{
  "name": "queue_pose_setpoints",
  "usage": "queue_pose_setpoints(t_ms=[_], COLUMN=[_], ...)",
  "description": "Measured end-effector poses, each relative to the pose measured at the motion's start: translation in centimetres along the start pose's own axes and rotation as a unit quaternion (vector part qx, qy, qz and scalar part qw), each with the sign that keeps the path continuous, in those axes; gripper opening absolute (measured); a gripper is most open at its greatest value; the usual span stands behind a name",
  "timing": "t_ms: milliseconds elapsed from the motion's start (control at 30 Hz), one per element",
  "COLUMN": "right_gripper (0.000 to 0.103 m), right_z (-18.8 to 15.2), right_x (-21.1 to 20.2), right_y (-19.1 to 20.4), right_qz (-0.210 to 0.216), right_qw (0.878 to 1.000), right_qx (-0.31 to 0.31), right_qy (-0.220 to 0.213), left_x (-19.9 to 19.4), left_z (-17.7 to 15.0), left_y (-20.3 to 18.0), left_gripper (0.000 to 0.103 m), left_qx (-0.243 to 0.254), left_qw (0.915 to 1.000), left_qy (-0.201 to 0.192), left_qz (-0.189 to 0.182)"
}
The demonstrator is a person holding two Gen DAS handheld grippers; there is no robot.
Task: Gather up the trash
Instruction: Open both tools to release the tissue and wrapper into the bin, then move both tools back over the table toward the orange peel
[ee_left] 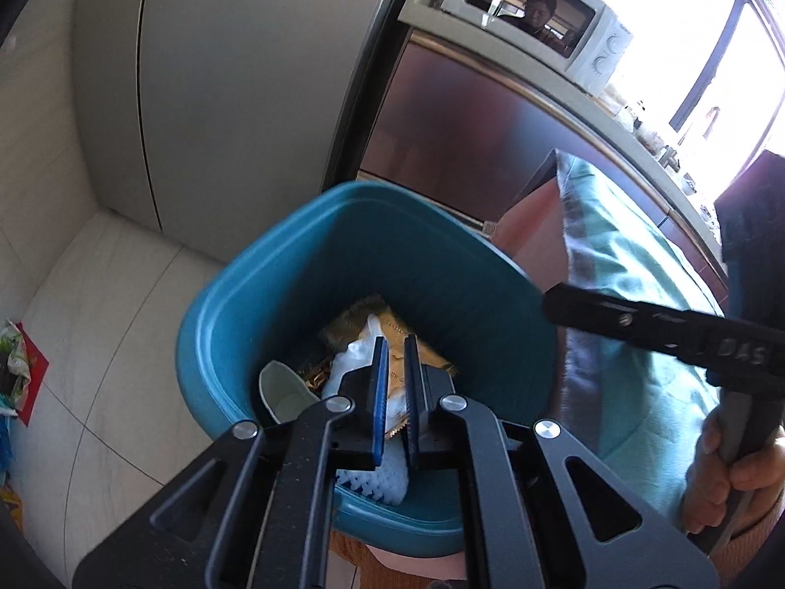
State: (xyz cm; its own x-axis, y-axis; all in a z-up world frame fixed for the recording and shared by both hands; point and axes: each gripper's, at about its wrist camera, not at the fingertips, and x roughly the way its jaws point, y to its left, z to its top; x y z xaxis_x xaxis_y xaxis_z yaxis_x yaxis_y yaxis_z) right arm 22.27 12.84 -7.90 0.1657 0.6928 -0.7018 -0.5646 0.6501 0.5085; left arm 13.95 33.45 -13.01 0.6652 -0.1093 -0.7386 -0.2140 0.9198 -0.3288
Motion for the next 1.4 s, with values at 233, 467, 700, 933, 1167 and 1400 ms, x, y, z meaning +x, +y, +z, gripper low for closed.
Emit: queue_pose_setpoints(t_ms=[233,467,700,933,1167,1400], right_gripper=[0.011,0.013,0.015,0.022,0.025,0.025], right_z=[-0.2,-0.9,-1.9,-4.5,-7.9,-12.1], right_x=[-0.9,-3.2,-7.1,-12.5,-17.9,-23.0], right_y=[-0.9,-2.0,-3.2,-5.7,-9.4,-12.8], right_qz=[0.005,0.015,0.019,0.002,-0.041,-0.105], right_qw=[1.0,0.999,0.998,0.994,0.985,0.97], right_qx=[0.009,0.014,0.011,0.022,0.062,0.102], right_qy=[-0.009,-0.028,-0.062,-0.107,-0.153,-0.192], left_x=[0.7,-0.5,-3.5,-5.6,-5.4,-4.4], left_z=[-0.8,-1.3,-1.5,-2.2,-3.3,-5.1], left_y=[0.3,-0.8,-3.9,-8.9,-14.5,-20.8], left_gripper=[0.005,0.014,0.029,0.039,0.04,0.041], left_qx=[-0.002,0.011,0.048,0.104,0.152,0.197], left_qw=[0.9999,0.9998,0.9973,0.989,0.9774,0.963], left_qy=[0.01,-0.001,-0.032,-0.052,-0.038,-0.01], left_qz=[-0.004,-0.015,-0.044,-0.092,-0.142,-0.183])
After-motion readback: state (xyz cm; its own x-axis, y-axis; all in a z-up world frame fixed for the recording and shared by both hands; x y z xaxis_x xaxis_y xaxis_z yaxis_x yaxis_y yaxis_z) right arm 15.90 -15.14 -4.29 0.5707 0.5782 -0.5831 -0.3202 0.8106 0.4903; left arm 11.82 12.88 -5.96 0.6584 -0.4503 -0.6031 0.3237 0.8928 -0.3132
